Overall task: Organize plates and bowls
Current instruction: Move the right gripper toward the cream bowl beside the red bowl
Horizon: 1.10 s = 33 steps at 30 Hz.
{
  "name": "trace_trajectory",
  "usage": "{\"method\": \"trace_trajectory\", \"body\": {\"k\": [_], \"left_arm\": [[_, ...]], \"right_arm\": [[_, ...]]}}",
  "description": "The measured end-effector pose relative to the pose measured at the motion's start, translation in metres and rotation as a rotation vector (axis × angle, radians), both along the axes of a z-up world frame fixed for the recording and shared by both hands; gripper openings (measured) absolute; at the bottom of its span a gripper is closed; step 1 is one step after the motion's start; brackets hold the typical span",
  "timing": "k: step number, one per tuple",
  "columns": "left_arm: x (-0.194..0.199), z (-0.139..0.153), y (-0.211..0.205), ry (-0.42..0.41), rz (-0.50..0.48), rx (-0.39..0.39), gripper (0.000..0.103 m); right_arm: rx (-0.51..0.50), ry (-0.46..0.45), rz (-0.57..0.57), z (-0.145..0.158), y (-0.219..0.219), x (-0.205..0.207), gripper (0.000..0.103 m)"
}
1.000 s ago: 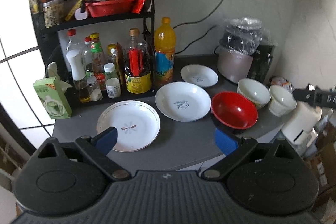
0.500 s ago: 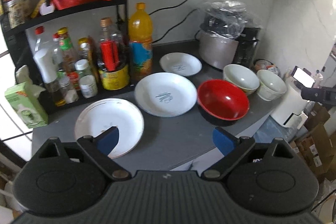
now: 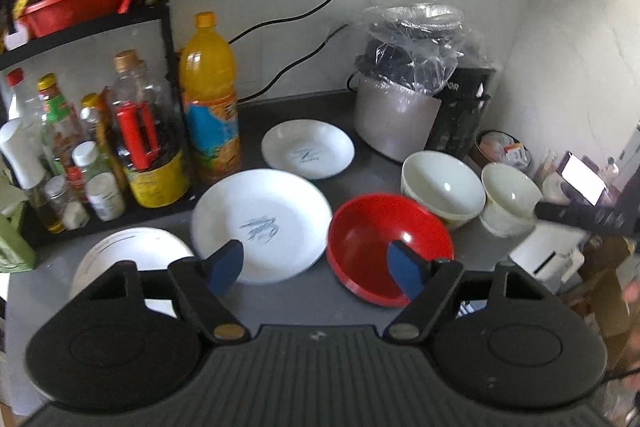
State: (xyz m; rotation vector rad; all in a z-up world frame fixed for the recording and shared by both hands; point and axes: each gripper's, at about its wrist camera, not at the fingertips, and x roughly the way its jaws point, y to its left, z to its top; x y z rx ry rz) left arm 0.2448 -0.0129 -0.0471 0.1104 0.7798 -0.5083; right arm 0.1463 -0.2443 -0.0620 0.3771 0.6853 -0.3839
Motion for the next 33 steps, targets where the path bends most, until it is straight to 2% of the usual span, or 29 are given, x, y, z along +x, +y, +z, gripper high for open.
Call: {"method": "trace_trajectory", "body": {"k": [3, 5, 7, 20, 22, 23, 25, 27, 29, 33], "left_arm": [[0.016, -0.005, -0.035, 0.004, 0.011, 0.006, 0.07], [0.029, -0.01, -0.057, 0.035, 0.023, 0.007, 0.059], [0.04, -0.014, -0.075, 0.075, 0.042, 0.009, 0.055], [0.06, -0.037, -0.158, 0.124, 0.14, 0.077, 0.054], [0.064, -0.038, -0.169, 0.145, 0.138, 0.081, 0.055], [0.065, -0.038, -0.174, 0.149, 0.135, 0.087, 0.059], [0.067, -0.037, -0.183, 0.132, 0.137, 0.105, 0.062], [0.07, -0.036, -0.191, 0.113, 0.132, 0.114, 0.068], [0.074, -0.037, -0.199, 0.113, 0.119, 0.116, 0.081], [0.085, -0.044, -0.21, 0.127, 0.118, 0.127, 0.082]], "right_arm": [[0.017, 0.017, 0.033, -0.014, -0.021, 0.018, 0.068], [0.035, 0.035, 0.056, -0.024, -0.035, 0.029, 0.064], [0.056, 0.047, 0.067, -0.032, -0.051, 0.036, 0.063], [0.164, 0.091, 0.152, -0.075, -0.126, 0.065, 0.062], [0.19, 0.089, 0.163, -0.081, -0.131, 0.067, 0.062], [0.194, 0.09, 0.168, -0.083, -0.134, 0.068, 0.062], [0.198, 0.088, 0.173, -0.087, -0.137, 0.069, 0.063], [0.216, 0.086, 0.18, -0.092, -0.139, 0.071, 0.064], [0.235, 0.083, 0.184, -0.095, -0.141, 0.072, 0.072], [0.251, 0.072, 0.2, -0.102, -0.14, 0.076, 0.073]]}}
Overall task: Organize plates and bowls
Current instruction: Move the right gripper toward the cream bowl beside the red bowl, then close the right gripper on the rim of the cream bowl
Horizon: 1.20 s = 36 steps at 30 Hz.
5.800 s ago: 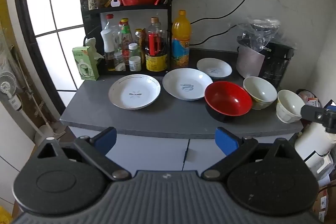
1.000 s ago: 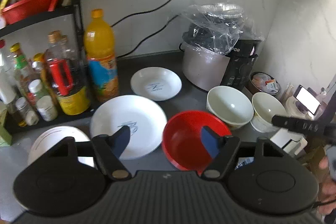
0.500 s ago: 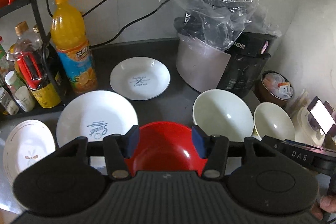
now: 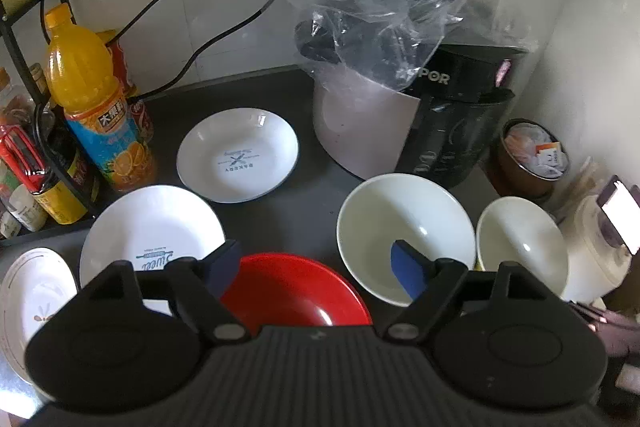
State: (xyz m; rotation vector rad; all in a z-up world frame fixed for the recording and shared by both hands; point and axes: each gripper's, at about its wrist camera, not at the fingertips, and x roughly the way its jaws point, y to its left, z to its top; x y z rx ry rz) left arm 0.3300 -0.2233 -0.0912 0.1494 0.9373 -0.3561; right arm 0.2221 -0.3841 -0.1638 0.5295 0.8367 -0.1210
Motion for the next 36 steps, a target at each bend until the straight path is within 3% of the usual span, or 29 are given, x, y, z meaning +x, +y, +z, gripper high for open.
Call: {"method": "trace_trajectory", "body": {"k": [4, 10, 12, 25, 32, 33, 35, 36], "left_arm": [[0.01, -0.009, -0.008, -0.01, 0.017, 0.019, 0.082], [0.025, -0.027, -0.025, -0.046, -0.016, 0.052, 0.082], [0.031, -0.037, -0.03, -0.023, -0.028, 0.062, 0.08], [0.066, -0.094, -0.045, 0.046, -0.033, 0.086, 0.052], [0.076, -0.116, -0.045, 0.098, -0.02, 0.083, 0.047], [0.077, -0.12, -0.046, 0.112, -0.016, 0.081, 0.046], [0.079, -0.125, -0.045, 0.134, -0.01, 0.068, 0.025], [0.08, -0.128, -0.045, 0.147, -0.002, 0.06, 0.02]], "right_arm": [[0.022, -0.012, 0.001, -0.008, 0.0, 0.002, 0.073], [0.05, 0.009, -0.019, -0.023, 0.0, 0.01, 0.057], [0.067, 0.022, -0.02, -0.029, 0.0, 0.014, 0.054], [0.051, 0.079, -0.078, -0.048, 0.003, 0.049, 0.052], [-0.014, 0.105, -0.087, -0.051, 0.009, 0.06, 0.05], [-0.027, 0.111, -0.093, -0.051, 0.011, 0.06, 0.048], [-0.042, 0.124, -0.115, -0.051, 0.012, 0.06, 0.027], [-0.019, 0.127, -0.124, -0.051, 0.01, 0.06, 0.02]]}}
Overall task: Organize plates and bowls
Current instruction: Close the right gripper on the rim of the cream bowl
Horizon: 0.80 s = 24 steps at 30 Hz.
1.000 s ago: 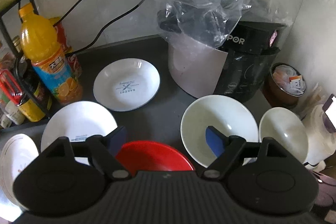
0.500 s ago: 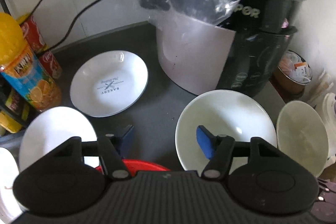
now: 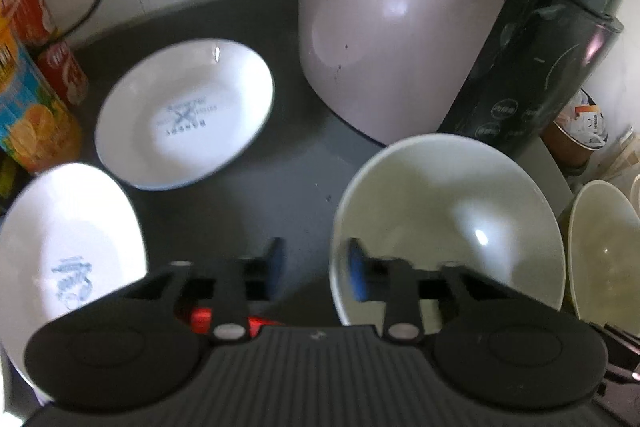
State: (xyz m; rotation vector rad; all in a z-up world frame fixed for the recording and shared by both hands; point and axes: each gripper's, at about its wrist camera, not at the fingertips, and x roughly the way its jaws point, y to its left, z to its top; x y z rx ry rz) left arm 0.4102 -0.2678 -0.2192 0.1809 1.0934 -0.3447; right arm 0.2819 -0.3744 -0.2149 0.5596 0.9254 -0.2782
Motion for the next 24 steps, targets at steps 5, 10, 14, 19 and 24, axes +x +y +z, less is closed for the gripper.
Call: {"method": "trace_trajectory", "body": {"k": [5, 10, 14, 19, 24], "left_arm": [[0.0, 0.001, 0.004, 0.01, 0.02, -0.029, 0.007], [-0.003, 0.016, 0.004, -0.026, 0.015, -0.051, 0.007], [-0.007, 0.035, 0.003, -0.061, 0.006, -0.086, 0.007], [-0.016, 0.055, 0.004, -0.086, -0.002, -0.121, 0.007], [-0.033, 0.075, 0.018, -0.1, 0.013, -0.148, 0.007]], "right_arm": [[0.025, -0.023, -0.004, 0.003, -0.002, -0.002, 0.019], [0.016, -0.053, -0.02, 0.017, -0.001, -0.01, 0.019], [0.005, -0.081, -0.024, 0.03, -0.002, -0.017, 0.019], [-0.007, -0.115, -0.02, 0.047, -0.003, -0.026, 0.019], [-0.018, -0.14, 0.024, 0.065, 0.005, -0.037, 0.019]]}}
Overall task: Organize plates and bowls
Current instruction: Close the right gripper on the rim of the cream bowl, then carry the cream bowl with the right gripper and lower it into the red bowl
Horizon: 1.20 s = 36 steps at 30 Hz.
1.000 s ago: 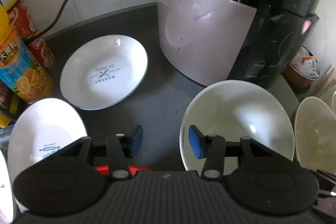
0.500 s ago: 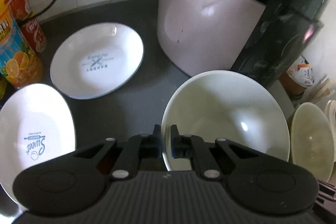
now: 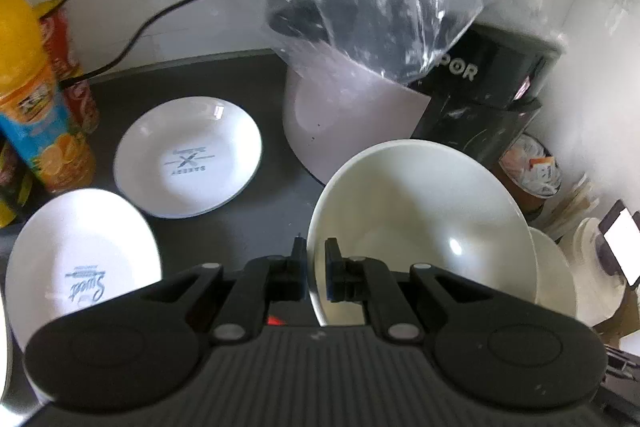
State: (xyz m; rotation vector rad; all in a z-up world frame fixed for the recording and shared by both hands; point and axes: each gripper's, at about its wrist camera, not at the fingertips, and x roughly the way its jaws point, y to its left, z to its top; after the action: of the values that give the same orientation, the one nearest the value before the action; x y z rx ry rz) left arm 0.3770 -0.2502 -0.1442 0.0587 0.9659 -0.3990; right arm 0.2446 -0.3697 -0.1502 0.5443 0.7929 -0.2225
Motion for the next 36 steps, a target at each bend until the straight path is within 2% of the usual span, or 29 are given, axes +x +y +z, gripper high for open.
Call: {"method": "trace_trajectory", "body": {"k": [8, 13, 19, 27, 32, 36], "left_arm": [[-0.019, 0.019, 0.03, -0.003, 0.017, -0.001, 0.007], [-0.026, 0.03, 0.055, -0.01, 0.029, -0.043, 0.007], [-0.031, 0.038, 0.083, -0.013, 0.049, -0.056, 0.007], [-0.037, 0.041, 0.118, -0.002, 0.096, -0.057, 0.007], [-0.04, 0.037, 0.131, 0.016, 0.113, -0.044, 0.007], [-0.041, 0.031, 0.141, 0.028, 0.135, -0.041, 0.007]], "right_arm": [[-0.024, -0.018, 0.077, 0.015, 0.023, -0.012, 0.019], [-0.044, -0.033, 0.121, 0.026, 0.038, -0.012, 0.019], [-0.059, -0.041, 0.158, 0.037, 0.062, -0.016, 0.02], [-0.057, -0.022, 0.219, 0.038, 0.092, -0.011, 0.02], [-0.115, -0.012, 0.258, 0.039, 0.109, -0.009, 0.02], [-0.104, 0.008, 0.278, 0.034, 0.116, -0.007, 0.02]]}}
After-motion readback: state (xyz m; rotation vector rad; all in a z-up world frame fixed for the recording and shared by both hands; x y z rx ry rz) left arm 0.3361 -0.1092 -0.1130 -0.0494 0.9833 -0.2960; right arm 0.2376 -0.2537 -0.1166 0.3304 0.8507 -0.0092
